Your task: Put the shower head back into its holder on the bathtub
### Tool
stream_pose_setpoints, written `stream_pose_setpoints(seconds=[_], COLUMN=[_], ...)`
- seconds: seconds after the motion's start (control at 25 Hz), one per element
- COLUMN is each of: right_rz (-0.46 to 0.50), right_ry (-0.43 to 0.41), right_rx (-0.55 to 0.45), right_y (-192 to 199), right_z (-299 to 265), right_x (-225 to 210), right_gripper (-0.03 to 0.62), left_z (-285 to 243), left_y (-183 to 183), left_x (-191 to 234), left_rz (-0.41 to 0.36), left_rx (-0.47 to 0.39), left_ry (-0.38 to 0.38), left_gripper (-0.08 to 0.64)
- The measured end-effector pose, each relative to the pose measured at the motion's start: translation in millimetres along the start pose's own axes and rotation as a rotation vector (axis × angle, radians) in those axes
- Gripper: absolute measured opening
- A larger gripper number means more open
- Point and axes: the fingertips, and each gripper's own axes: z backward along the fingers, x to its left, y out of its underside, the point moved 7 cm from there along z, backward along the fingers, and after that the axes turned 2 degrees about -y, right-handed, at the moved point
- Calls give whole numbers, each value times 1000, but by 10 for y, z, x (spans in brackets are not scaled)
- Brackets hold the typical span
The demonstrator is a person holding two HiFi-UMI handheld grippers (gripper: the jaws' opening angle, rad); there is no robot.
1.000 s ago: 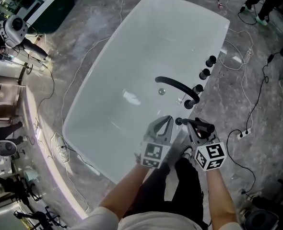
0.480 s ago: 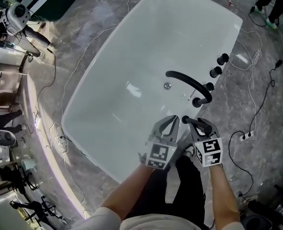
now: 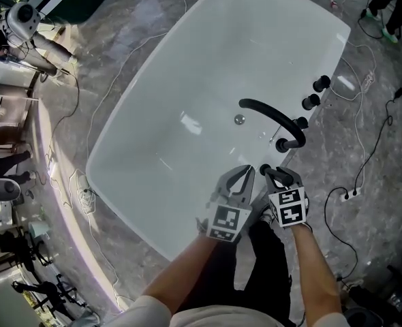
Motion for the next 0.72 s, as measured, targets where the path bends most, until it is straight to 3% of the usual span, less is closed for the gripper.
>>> stream_pose_setpoints(seconds=[0.72], right_rz=[65], right_ry=[-6], right_rx=[22], right_y=[42], right_z=[-315], right_x=[94], right_gripper=[141], left_z=[-11], left_y=[76], left_x=[6], left_rz=[-5], left_rx=[19], left_ry=[-3], left_gripper=[15])
